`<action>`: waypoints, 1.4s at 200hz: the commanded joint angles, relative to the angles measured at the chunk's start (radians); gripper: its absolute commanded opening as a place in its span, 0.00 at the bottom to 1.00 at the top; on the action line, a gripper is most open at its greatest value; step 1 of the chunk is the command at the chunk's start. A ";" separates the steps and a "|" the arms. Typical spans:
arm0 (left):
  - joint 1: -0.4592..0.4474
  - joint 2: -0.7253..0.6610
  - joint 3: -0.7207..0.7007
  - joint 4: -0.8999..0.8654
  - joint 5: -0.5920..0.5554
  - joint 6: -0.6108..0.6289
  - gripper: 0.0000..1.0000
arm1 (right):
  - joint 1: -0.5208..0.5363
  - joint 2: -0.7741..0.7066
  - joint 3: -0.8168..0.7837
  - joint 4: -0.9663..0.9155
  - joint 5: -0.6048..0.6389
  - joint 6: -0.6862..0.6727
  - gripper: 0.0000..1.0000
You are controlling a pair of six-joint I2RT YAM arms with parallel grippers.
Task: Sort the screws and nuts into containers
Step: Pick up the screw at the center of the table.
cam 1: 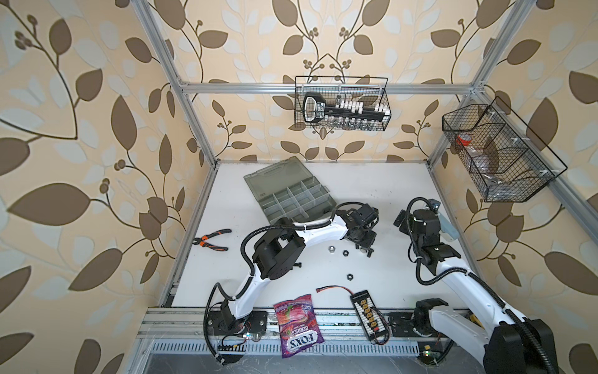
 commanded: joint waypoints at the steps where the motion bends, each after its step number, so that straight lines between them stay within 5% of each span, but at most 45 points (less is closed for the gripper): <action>1: -0.002 0.021 0.059 -0.059 -0.024 0.007 0.23 | 0.004 -0.012 0.031 -0.012 0.022 0.014 1.00; 280: -0.046 0.076 0.081 -0.187 -0.112 0.016 0.28 | 0.005 -0.034 0.016 -0.003 0.012 0.017 1.00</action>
